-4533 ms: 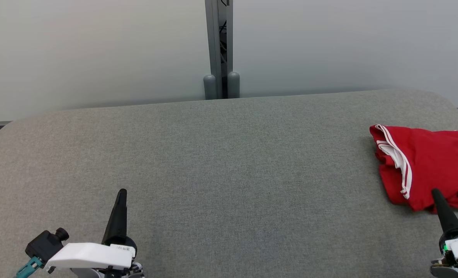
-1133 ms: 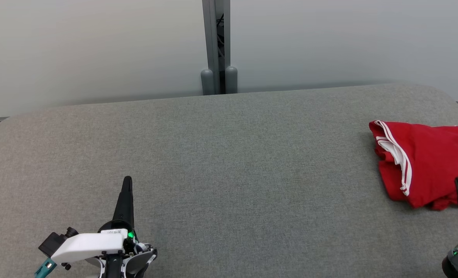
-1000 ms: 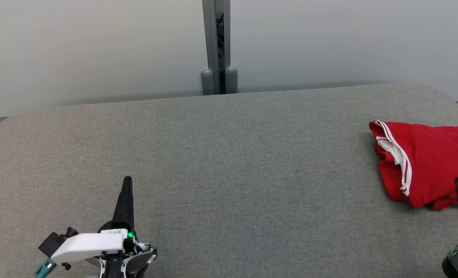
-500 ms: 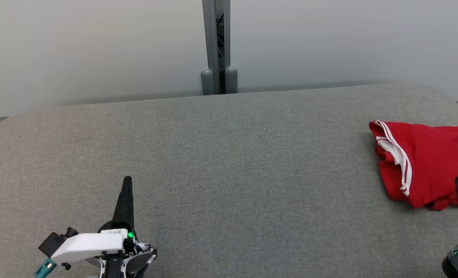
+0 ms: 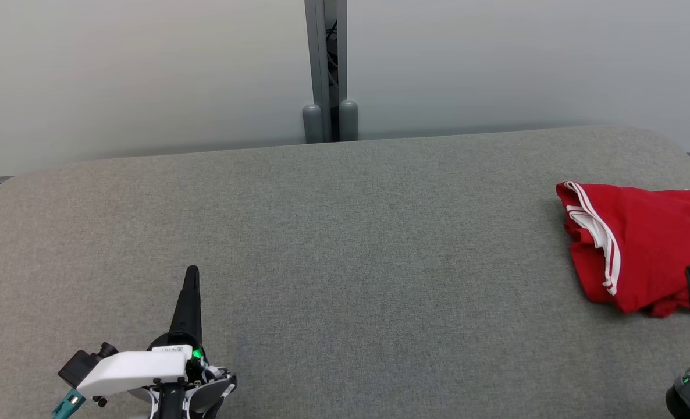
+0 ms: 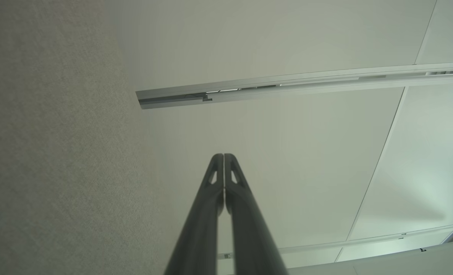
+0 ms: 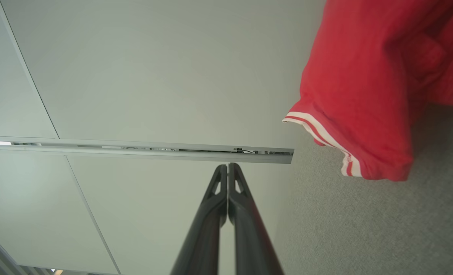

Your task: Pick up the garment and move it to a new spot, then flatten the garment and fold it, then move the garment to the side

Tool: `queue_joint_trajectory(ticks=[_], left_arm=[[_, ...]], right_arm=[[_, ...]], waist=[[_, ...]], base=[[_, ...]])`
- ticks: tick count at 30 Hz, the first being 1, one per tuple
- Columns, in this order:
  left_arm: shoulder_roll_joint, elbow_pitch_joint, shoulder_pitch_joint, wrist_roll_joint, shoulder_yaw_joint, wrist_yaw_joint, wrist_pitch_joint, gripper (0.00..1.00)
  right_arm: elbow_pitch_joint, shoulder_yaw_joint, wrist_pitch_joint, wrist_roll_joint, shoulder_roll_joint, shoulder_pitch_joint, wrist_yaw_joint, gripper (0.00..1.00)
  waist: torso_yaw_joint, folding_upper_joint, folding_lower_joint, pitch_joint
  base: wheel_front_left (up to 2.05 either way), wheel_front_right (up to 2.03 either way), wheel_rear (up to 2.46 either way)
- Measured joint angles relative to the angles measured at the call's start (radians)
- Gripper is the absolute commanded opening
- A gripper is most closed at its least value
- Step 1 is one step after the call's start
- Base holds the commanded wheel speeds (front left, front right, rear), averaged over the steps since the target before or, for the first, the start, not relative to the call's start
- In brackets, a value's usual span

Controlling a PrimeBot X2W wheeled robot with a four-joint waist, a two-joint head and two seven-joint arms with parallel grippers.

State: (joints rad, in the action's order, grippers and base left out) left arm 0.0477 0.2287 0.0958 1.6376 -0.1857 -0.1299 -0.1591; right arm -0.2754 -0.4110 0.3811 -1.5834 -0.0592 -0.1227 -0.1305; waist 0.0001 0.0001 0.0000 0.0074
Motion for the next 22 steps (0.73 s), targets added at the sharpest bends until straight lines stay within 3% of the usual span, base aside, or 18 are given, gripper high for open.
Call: queue_joint_trajectory(ticks=[22], left_arm=[[0.0, 0.0, 0.0, 0.0, 0.0, 0.0, 0.0, 0.0]], right_arm=[[0.0, -0.002, 0.006, 0.0, 0.002, -0.001, 0.0, 0.0]], waist=[[0.0, 0.0, 0.0, 0.0]], base=[[0.0, 0.0, 0.0]])
